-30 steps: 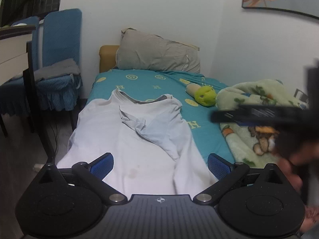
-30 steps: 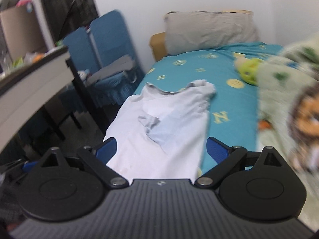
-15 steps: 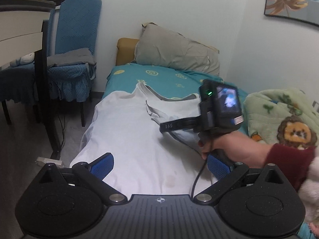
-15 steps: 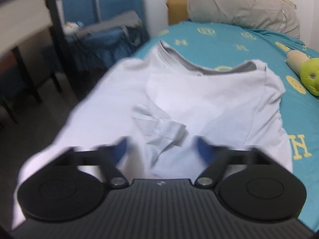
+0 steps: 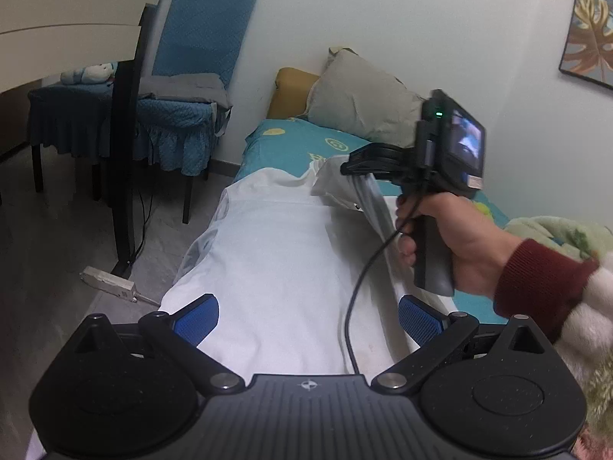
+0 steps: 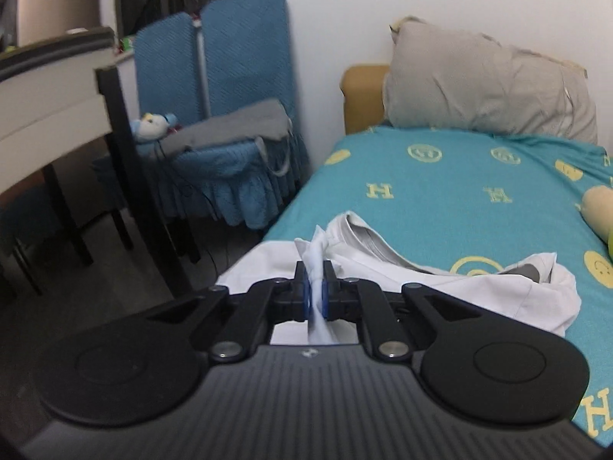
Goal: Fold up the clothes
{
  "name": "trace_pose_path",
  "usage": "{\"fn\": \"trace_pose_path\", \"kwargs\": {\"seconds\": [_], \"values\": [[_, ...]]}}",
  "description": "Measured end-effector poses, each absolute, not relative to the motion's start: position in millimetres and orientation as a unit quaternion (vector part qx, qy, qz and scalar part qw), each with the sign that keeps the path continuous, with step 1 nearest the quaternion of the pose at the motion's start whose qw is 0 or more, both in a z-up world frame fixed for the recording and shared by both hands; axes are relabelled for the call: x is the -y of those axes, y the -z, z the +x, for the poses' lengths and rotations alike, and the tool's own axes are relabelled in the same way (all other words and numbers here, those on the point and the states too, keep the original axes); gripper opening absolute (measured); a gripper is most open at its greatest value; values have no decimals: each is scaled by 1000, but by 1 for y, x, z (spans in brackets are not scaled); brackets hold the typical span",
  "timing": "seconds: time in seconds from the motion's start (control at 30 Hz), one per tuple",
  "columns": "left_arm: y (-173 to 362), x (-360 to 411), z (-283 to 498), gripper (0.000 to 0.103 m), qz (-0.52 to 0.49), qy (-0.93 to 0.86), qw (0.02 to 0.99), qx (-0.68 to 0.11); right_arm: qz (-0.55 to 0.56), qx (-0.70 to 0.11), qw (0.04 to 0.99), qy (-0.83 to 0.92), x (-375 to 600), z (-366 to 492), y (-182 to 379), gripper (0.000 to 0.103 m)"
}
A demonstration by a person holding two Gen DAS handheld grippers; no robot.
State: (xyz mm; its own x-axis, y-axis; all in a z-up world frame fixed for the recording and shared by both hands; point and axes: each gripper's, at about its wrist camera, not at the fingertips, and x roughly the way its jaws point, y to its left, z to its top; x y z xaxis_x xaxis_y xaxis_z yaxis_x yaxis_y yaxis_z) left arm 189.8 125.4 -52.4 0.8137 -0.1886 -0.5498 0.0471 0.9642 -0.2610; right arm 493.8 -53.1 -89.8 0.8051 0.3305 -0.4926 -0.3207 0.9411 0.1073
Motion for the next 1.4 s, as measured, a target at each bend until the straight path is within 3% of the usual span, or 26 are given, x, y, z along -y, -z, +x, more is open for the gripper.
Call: {"fn": "trace_pose_path", "kwargs": {"seconds": [0.17,0.2,0.23,0.27,0.97,1.4], "values": [[52,-121,189,101,-103,61,948,-295,26,-302,939,-164,55,504,104,18],[52,-121,189,101,-106,61,948,-293,31,-310,936,-165,57,500,106,45],[51,-122,189,101,-108,61,948,-292,34,-304,938,-164,60,492,107,82],[51,-121,188,101,-109,61,949,-290,38,-299,939,-164,63,485,107,94],[3,-105,120,102,-88,50,971,-218,74,-237,962,-116,156,219,-10,95],[9,-70,93,102,-52,46,975,-211,112,-202,967,-110,189,140,1,95]]}}
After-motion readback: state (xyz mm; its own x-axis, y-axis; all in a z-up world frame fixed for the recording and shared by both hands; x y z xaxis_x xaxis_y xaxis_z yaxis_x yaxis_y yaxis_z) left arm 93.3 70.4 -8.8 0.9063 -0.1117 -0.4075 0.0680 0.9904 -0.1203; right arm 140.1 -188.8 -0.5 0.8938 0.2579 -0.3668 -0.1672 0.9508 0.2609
